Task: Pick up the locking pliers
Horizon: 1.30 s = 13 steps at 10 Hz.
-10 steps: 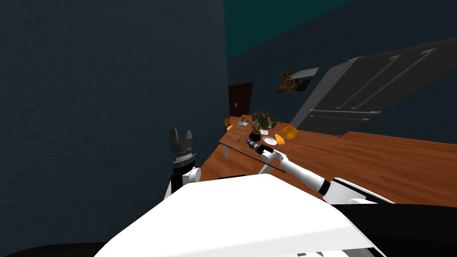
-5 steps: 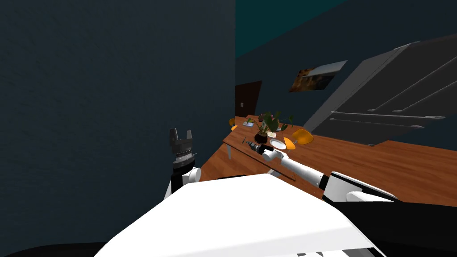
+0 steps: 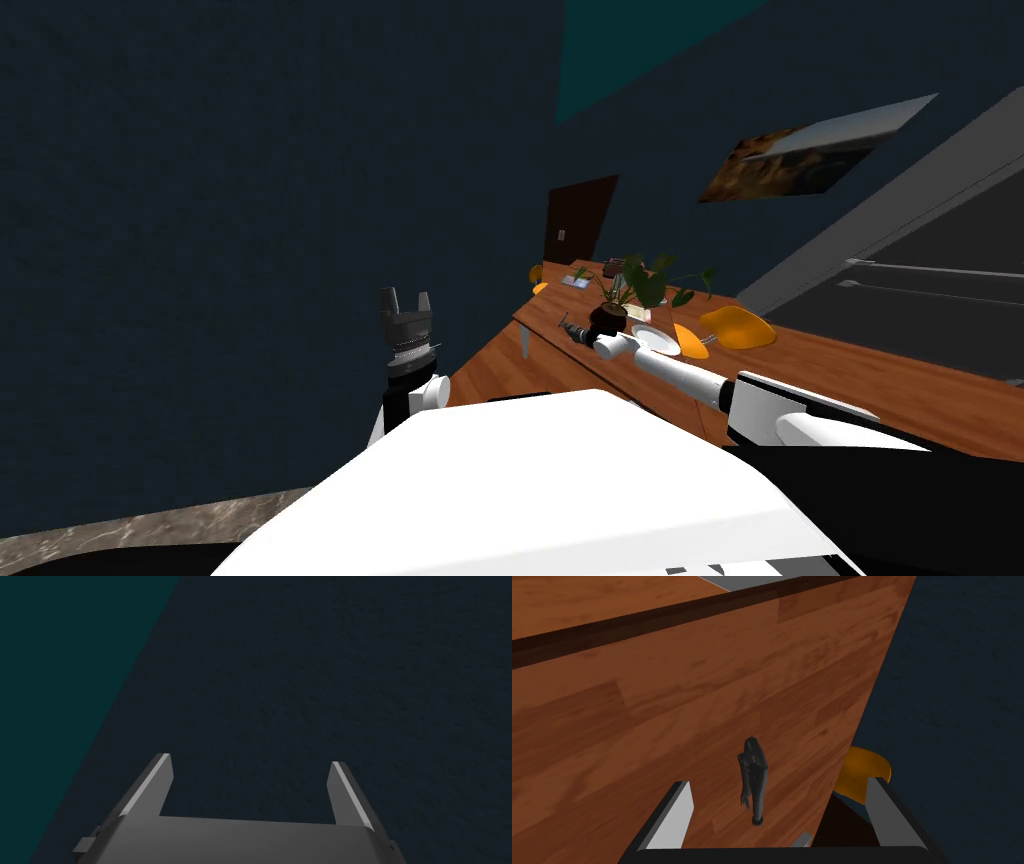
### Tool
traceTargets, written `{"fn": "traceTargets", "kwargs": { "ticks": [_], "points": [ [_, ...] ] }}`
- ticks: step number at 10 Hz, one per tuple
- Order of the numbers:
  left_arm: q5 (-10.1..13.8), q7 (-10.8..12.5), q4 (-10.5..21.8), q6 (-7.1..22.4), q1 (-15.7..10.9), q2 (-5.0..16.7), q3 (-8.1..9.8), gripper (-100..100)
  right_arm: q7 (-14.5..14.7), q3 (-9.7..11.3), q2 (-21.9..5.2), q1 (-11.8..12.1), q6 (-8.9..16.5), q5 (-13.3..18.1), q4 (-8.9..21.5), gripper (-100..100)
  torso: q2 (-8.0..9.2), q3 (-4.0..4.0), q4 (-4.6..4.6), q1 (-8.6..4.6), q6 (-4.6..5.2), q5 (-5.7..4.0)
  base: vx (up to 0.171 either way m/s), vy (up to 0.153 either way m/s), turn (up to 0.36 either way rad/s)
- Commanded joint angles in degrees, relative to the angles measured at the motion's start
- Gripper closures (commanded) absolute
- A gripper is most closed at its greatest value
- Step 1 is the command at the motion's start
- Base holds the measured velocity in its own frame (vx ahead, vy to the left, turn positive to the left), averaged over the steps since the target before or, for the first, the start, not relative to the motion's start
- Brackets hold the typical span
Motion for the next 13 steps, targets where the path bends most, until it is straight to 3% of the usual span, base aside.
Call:
{"fn": "traceTargets", "kwargs": {
  "ticks": [1,2,3,4,5,6,7,8,9,10,11,12,13],
  "points": [
    [0.0,0.0,0.0,0.0,0.0,0.0,0.0,0,0.54,1.52,-0.94,-0.79,1.01,-2.26,1.78,-100,0.0,0.0,0.0,0.0,0.0,0.0,0.054,0.037,0.147],
    [0.0,0.0,0.0,0.0,0.01,0.0,0.01,0,1.3,3.78,-2.57,-2.17,2.83,-4.16,4.1,-100,0.04,0.02,0.0,-0.02,0.09,0.0,0.074,0.054,0.352],
    [0.0,0.0,0.0,0.0,0.0,0.0,0.0,0,1.3,4.03,-2.57,-2.17,2.83,-5.29,4.64,-100,-0.04,-0.02,0.0,0.02,0.0,0.02,0.064,0.035,0.152],
    [0.0,0.0,-0.01,0.0,0.01,0.0,0.01,0,2.01,6.47,-4.21,-3.4,4.62,-7.3,6.82,-100,0.02,0.0,-0.01,-0.01,0.1,0.0,0.07,0.045,0.257],
    [0.0,0.0,0.0,0.0,0.01,0.0,0.0,0,2.01,6.52,-4.21,-3.4,4.62,-6.31,7.32,-100,0.01,0.0,0.0,0.01,0.04,0.0,0.065,0.037,0.164],
    [0.0,0.0,0.0,0.0,0.01,0.0,0.01,0,2.01,6.52,-4.21,-3.4,4.62,-8.16,7.38,-100,0.02,0.01,0.0,-0.01,0.08,0.01,0.03,0.019,-0.017],
    [0.0,0.0,-0.01,0.0,0.01,0.0,0.01,0,2.65,8.99,-5.85,-4.44,6.36,-10.1,10.02,-100,0.14,0.07,0.02,-0.06,0.12,-0.01,0.062,0.04,0.326],
    [0.0,0.0,0.0,0.0,0.0,0.0,0.0,0,2.65,8.99,-5.85,-4.44,6.36,-11.05,10.02,-100,0.05,0.03,0.01,-0.01,0.02,0.0,0.078,0.03,0.147],
    [0.0,0.0,-0.01,0.0,0.02,0.0,0.01,0,3.23,11.42,-7.41,-5.33,8.05,-13.46,12.54,-100,0.01,0.0,0.0,-0.02,0.1,0.0,0.099,0.04,0.239],
    [0.0,0.0,0.0,0.0,0.01,0.0,0.01,0,3.23,11.42,-7.41,-5.33,8.05,-13.75,12.54,-100,-0.08,-0.05,-0.02,0.01,0.04,0.01,0.082,0.029,0.152],
    [0.0,0.0,-0.01,0.0,0.02,0.0,0.01,0,3.74,13.79,-8.9,-6.03,9.67,-16.33,14.94,-100,-0.03,-0.03,-0.01,-0.01,0.1,0.01,0.102,0.044,0.24],
    [0.0,0.0,0.0,0.0,0.01,0.0,0.01,0,3.74,13.79,-8.9,-6.03,9.67,-16.33,14.94,-100,-0.09,-0.05,-0.02,0.03,0.06,0.01,0.082,0.029,0.14],
    [0.0,0.0,-0.01,0.0,0.02,0.0,0.01,0,4.19,16.1,-10.25,-6.57,11.22,-18.76,17.16,-100,-0.02,-0.02,-0.01,0.0,0.11,0.01,0.07,0.024,0.228]
  ]
}}
